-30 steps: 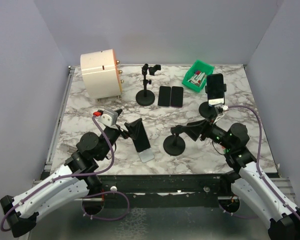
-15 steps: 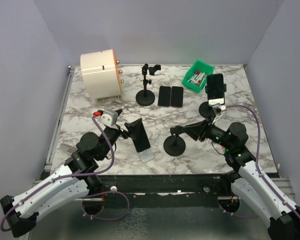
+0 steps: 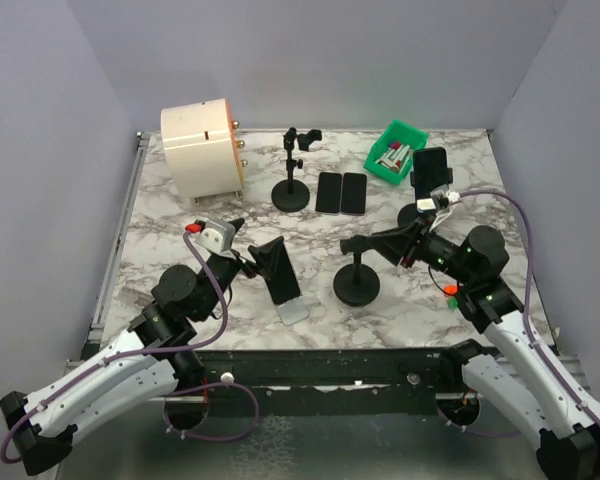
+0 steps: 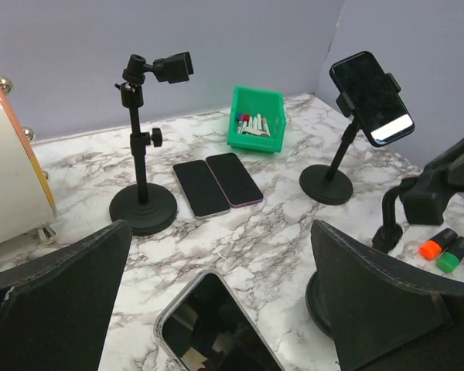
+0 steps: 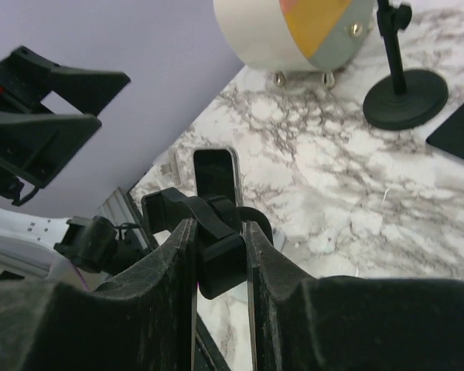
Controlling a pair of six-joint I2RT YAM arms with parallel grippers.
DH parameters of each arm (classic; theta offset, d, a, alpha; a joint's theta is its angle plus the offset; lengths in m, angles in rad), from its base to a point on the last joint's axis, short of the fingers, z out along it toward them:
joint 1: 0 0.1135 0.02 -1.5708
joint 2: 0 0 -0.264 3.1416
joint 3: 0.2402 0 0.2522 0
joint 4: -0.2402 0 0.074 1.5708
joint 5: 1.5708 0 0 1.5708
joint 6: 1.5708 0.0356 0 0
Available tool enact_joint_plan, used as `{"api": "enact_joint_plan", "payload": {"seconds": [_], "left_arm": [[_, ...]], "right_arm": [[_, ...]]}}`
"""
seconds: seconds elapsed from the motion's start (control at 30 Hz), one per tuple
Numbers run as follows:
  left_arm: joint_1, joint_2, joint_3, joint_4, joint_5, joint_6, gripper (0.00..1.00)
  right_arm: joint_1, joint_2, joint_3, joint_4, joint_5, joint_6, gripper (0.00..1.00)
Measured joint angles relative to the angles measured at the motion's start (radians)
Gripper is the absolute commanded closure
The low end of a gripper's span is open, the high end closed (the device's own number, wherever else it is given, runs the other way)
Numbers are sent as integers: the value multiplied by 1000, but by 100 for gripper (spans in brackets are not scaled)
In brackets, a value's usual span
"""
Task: Remove the phone from the phone stand
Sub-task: Pick up the phone stand at the center of the board, then place the phone stand at the center of the board.
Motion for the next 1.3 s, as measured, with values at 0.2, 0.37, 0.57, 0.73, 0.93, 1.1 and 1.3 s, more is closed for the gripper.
{"api": "enact_joint_plan", "payload": {"seconds": [0.2,0.37,0.57,0.73,0.93,1.1,1.3], "left_arm": [[0,-15,0,0,0,0,1],[0,-31,0,0,-3,0,1],[0,-62,-3,4,-18,0,1],[0,-76,-9,8,-30,0,1],[0,-90,-9,10,-38,0,1],[0,-96,-9,11,-40,0,1],[0,-96,-9,11,-41,0,1]], "right_arm": [[0,108,132,76,60,-13,99],[0,277,185,225,82,-6,99],[5,525,253,395,78,29,99],[58,684,348,460,82,17,99],[120,806,418,541,93,8,99],[147,912,463,591,94,10,99],[174,1022,530,625,93,25,99]]}}
